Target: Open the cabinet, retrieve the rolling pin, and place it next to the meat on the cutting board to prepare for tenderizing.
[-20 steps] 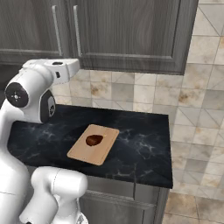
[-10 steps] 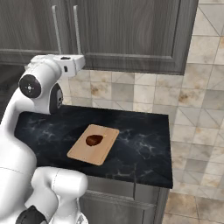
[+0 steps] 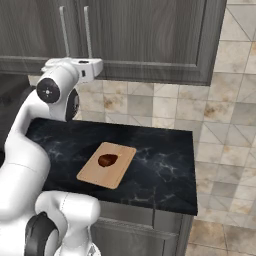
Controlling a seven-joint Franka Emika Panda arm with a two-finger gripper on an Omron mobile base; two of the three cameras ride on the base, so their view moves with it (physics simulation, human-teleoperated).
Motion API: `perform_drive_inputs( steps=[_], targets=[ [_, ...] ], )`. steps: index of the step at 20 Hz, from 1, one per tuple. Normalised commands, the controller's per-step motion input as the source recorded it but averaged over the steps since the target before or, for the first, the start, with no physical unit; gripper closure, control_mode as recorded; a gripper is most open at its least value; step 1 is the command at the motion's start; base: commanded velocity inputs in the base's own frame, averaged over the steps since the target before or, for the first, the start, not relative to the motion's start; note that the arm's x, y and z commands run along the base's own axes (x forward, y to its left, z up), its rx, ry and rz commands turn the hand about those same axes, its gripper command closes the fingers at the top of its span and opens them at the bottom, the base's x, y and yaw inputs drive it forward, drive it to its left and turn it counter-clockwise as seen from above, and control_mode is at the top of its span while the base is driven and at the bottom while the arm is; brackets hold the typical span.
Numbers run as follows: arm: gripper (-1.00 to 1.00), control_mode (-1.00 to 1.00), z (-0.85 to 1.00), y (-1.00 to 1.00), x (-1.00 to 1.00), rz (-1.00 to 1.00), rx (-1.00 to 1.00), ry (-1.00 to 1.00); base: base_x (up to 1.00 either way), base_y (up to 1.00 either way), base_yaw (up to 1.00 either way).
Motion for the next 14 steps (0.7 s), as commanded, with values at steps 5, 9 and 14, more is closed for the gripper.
perform_drive_inputs(
  steps=[5, 9, 14],
  targets=[
    [-1.0, -1.0, 0.0, -0.03, 0.44, 0.0, 0.01, 0.0, 0.0, 0.0, 0.0],
    [-1.0, -1.0, 0.0, 0.0, 0.59, 0.0, 0.01, 0.0, 0.0, 0.0, 0.0],
    [-1.0, -1.0, 0.0, 0.0, 0.52, 0.0, 0.0, 0.0, 0.0, 0.0, 0.0]
  ],
)
